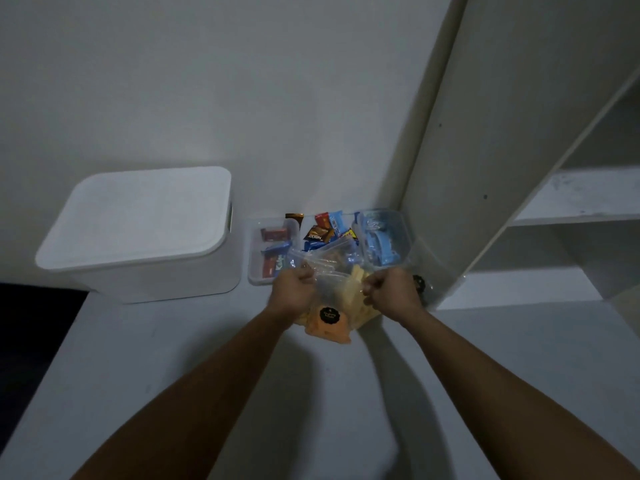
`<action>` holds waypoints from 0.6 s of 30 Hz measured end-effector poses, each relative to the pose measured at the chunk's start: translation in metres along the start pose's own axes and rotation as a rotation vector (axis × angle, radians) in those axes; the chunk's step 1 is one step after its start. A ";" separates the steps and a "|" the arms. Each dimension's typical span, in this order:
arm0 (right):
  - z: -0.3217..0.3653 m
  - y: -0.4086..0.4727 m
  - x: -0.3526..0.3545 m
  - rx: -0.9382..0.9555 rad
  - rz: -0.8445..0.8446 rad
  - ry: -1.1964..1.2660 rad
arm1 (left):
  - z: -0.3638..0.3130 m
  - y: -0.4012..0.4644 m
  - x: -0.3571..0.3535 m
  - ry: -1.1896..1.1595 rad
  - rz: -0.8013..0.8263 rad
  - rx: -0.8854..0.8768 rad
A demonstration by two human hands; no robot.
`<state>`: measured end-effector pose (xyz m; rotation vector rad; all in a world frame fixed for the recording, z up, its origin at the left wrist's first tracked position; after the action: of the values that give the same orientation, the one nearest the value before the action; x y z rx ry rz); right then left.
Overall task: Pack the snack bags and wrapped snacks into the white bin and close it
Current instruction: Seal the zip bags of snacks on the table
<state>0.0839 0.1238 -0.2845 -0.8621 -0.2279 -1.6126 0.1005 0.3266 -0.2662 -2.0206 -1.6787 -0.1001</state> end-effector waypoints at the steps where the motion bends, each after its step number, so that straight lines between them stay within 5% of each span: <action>1: 0.006 -0.004 0.001 0.017 0.002 0.035 | 0.003 -0.001 0.008 -0.018 -0.047 -0.001; 18: 0.139 -0.065 0.026 0.359 -0.197 0.129 | -0.038 -0.046 0.121 -0.165 -0.295 -0.261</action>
<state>0.0803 0.2018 -0.1497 -0.4694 -0.5062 -1.7338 0.0957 0.4245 -0.1738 -1.9917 -2.1593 -0.2739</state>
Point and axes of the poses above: each hand's wrist, its own y-axis towards the middle knuckle, its own x-axis out of the back of the hand, z = x × y, the point moved 10 cm from there along y, towards the middle knuckle, and after that the axes turned 1 degree about y, right-handed, at the moved point
